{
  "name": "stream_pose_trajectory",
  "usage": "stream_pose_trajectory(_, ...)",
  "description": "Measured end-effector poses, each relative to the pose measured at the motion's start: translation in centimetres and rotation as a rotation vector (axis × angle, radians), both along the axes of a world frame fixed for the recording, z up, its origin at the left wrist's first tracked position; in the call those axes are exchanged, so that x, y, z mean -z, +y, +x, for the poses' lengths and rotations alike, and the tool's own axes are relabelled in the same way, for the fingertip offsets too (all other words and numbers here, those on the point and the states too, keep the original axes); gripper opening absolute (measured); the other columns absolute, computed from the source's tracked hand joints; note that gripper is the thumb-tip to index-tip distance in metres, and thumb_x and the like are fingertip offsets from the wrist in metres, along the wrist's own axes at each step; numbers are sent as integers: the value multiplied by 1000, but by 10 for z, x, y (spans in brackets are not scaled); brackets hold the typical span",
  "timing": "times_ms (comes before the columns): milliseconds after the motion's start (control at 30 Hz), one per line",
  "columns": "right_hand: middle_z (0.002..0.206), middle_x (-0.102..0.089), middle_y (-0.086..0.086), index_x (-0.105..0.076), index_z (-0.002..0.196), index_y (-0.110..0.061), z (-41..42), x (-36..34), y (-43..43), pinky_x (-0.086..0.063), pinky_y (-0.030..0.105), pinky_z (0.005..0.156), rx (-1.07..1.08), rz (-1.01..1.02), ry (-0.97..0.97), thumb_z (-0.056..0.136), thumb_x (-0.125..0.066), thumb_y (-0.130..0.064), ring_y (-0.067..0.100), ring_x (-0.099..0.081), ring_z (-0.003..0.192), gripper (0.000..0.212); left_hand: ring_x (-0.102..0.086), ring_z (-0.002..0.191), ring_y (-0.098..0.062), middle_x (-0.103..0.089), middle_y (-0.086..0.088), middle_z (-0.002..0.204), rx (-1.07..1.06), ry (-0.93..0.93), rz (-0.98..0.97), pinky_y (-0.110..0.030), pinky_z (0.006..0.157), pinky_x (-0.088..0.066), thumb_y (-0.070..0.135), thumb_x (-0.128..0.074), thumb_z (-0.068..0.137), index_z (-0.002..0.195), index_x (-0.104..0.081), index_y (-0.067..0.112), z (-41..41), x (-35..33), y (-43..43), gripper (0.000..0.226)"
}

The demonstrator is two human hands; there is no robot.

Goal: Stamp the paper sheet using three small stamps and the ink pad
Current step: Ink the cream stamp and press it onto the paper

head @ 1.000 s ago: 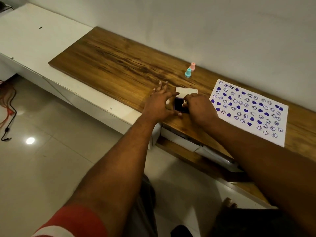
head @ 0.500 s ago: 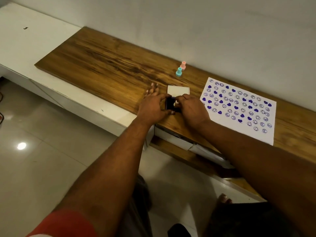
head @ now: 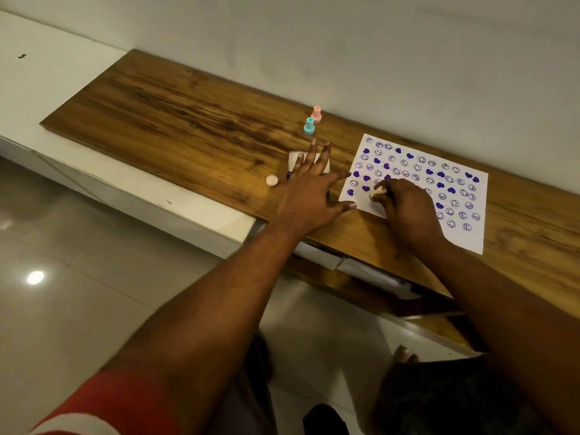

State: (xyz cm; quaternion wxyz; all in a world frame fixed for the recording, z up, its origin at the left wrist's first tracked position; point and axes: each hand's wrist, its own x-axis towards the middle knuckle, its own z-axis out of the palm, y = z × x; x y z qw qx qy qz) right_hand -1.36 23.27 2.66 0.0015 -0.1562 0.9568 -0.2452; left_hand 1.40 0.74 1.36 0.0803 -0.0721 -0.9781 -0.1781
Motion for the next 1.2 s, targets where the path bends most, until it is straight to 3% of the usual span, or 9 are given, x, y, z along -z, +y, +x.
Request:
stream_pose_trajectory(167,118,-70,12,-68,124,-16,2,4,-6,-43,34,86,-38,89,22,102,-58,-29,31,-62,108,28,21,156,-34,5,-8,174,-13,7,-87,-56,126,2,83,-53,83,144,-57,45,-11,8,19,71)
stream_pose_trajectory(300,122,-68,15,-64,131,-12,-2,3,-8,-45,36,91,-98,158,41,102,-57,-27,32,-61,112,33,27,154,-37,14,-10,173,-21,-33,-161,-55,121,17,91,-42,81,145,-54,48,-15,14,25,78)
stream_pose_trajectory(400,126,-67,15,-64,133,-11,-5,-2,-10,-45,38,96,-114,200,26,103,-58,-27,32,-60,115,35,29,153,-38,16,-10,172,-23,-48,-129,-57,122,15,90,-42,81,143,-56,48,-14,19,25,77)
stream_pose_trajectory(600,108,-71,14,-71,116,-12,-20,-36,-21,-47,34,81,-42,55,366,98,-64,-20,32,-64,99,21,35,150,-36,23,-8,171,-72,-138,-37,-56,121,17,88,-53,78,140,-57,51,-13,15,26,73)
stream_pose_trajectory(767,124,-66,16,-62,132,-8,5,5,-29,-49,39,93,-39,242,28,103,-55,-20,32,-62,112,32,34,151,-38,20,-10,171,-82,-124,28,-57,123,15,86,-57,76,140,-58,50,-13,16,26,73)
stream_pose_trajectory(1200,124,-67,13,-61,132,-12,-2,5,-28,-50,36,87,-47,278,45,100,-60,-21,30,-65,110,33,35,150,-38,20,-11,171,-93,-135,28,-57,121,18,90,-55,74,140,-57,51,-13,20,28,77)
